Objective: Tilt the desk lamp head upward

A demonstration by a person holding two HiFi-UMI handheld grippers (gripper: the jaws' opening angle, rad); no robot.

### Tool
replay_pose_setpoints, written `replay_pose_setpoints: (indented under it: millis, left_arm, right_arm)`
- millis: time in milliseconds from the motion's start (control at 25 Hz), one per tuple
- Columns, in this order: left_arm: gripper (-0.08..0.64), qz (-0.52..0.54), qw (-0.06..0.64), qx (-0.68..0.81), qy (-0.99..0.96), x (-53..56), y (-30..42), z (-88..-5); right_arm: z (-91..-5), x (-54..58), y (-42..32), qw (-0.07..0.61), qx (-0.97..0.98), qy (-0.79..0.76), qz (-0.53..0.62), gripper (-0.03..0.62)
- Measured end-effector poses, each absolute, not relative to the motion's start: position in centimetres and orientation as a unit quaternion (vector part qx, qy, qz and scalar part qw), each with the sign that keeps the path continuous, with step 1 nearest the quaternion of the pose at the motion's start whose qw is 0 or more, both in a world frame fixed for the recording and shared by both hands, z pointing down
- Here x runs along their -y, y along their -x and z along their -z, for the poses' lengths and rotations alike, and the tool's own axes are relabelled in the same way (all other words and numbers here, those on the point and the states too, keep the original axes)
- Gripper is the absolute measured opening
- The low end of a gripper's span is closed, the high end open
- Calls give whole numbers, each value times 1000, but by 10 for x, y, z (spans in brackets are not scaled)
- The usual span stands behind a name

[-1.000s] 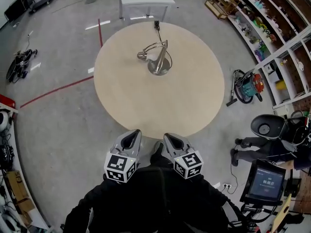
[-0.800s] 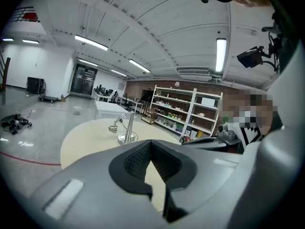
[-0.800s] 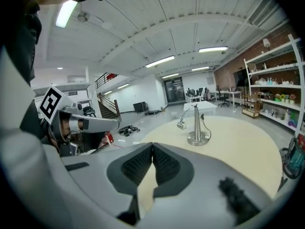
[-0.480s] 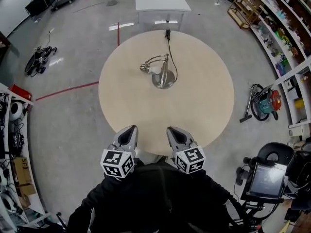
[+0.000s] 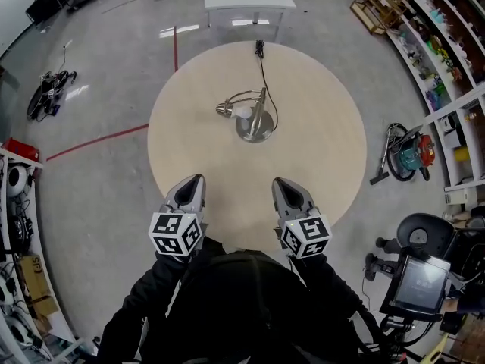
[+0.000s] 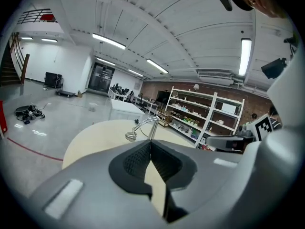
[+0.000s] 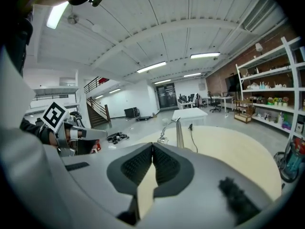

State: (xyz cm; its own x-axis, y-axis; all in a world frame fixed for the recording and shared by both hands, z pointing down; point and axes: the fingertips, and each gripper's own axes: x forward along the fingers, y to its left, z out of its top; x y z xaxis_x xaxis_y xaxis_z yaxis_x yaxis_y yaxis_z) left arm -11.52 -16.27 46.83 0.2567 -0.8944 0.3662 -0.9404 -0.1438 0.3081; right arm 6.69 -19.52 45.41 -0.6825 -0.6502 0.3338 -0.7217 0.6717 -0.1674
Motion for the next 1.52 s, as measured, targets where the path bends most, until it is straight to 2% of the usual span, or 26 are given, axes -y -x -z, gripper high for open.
replay_pose_setpoints:
  millis: [400, 560, 720, 960, 1280, 1520]
  left_arm:
    - [117, -80, 246, 569, -781, 300, 169, -527]
    - [143, -101, 254, 558, -784, 332, 166, -544]
    - [160, -114, 265, 542, -789, 346, 149, -561]
    - [161, -119, 293, 550, -773, 385, 121, -605]
    - [160, -119, 306, 582, -744, 408, 111, -620]
    - [100, -113, 308, 599, -731, 415, 108, -622]
  right_arm:
    - [-445, 279, -29, 159, 860, -476, -90, 8]
    - [-449, 302, -24, 172, 851, -488, -88, 62]
    - [-477, 328, -24, 178, 853, -478, -110, 77]
    - [-561, 392, -27, 203, 862, -443, -140, 101]
    - [-600, 430, -6, 214, 881, -399, -139, 123]
    - [-611, 431, 6, 225, 881, -399, -118, 129]
